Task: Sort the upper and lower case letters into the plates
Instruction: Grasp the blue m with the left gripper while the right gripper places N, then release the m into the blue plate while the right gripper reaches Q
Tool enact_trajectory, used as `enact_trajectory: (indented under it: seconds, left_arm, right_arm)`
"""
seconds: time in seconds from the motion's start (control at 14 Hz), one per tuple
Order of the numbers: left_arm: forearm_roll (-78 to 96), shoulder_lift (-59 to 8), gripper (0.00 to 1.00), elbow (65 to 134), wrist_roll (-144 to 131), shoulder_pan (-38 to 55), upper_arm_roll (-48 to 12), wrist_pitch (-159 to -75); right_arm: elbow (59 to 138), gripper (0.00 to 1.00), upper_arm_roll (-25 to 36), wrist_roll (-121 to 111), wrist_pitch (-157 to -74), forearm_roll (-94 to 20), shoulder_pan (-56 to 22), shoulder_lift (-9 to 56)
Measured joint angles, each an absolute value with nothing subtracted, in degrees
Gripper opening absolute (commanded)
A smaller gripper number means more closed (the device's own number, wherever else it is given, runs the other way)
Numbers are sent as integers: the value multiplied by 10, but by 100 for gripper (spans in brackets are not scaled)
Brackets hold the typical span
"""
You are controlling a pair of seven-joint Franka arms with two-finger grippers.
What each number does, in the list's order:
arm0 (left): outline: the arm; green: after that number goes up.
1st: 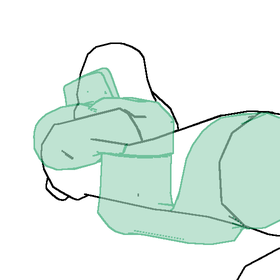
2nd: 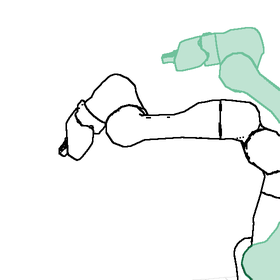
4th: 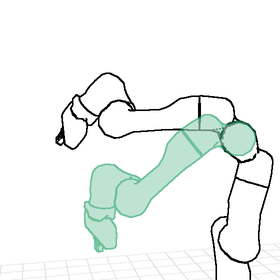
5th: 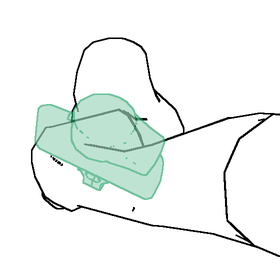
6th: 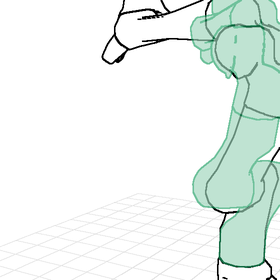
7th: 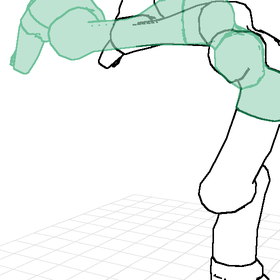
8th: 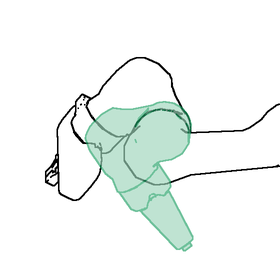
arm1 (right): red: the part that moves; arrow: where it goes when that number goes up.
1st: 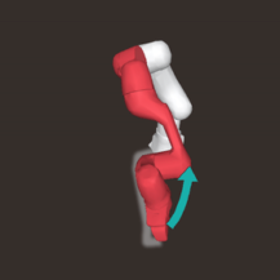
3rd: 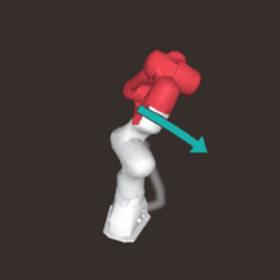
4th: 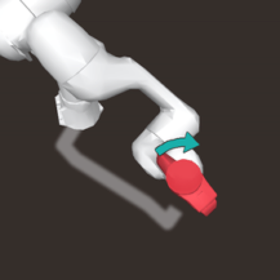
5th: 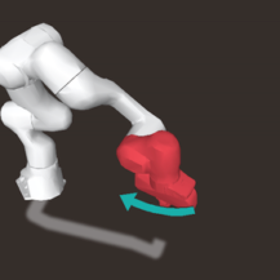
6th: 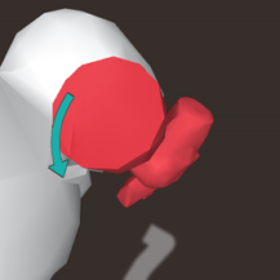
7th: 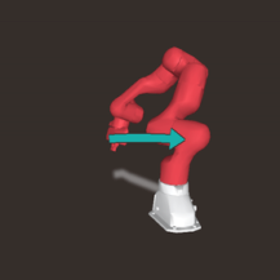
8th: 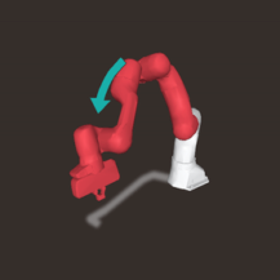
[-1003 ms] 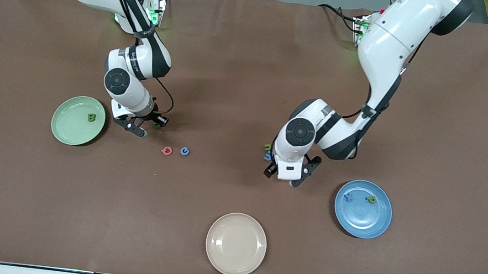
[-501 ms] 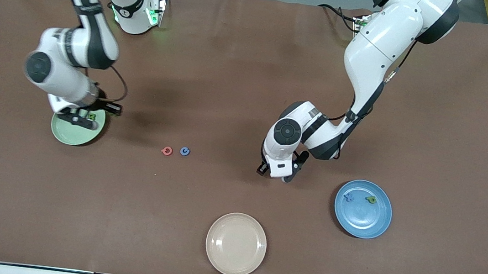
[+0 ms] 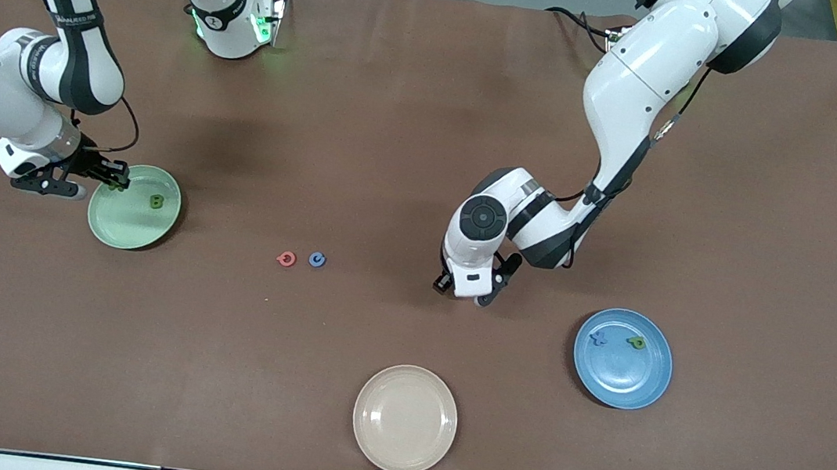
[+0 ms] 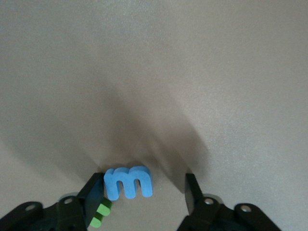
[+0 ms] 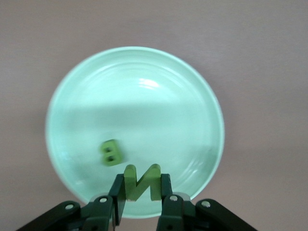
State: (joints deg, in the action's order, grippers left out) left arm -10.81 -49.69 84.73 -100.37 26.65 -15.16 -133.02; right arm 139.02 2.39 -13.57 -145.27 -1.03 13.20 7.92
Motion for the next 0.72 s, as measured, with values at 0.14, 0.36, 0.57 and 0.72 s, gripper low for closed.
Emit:
enact_trajectory:
  seconds: [0.14,0.36,0.57,0.72]
  left_arm:
    - [-108,-497,54,845,-1004,266,-151,-1330]
    - [-108,-496,26,843,-1004,266,-149,-1329]
    - [-108,-496,8,841,-1004,266,-148,-1329]
    - [-109,-494,3,838,-1004,265,-144,-1325]
  right_arm:
    - [1398,14,24,-147,-1495,-10,143,109]
    - [1399,17,21,-153,-1544,-10,143,162]
    - [1398,43,19,-158,-1553,-10,143,172]
    - [1398,100,19,-159,-1551,-10,143,172]
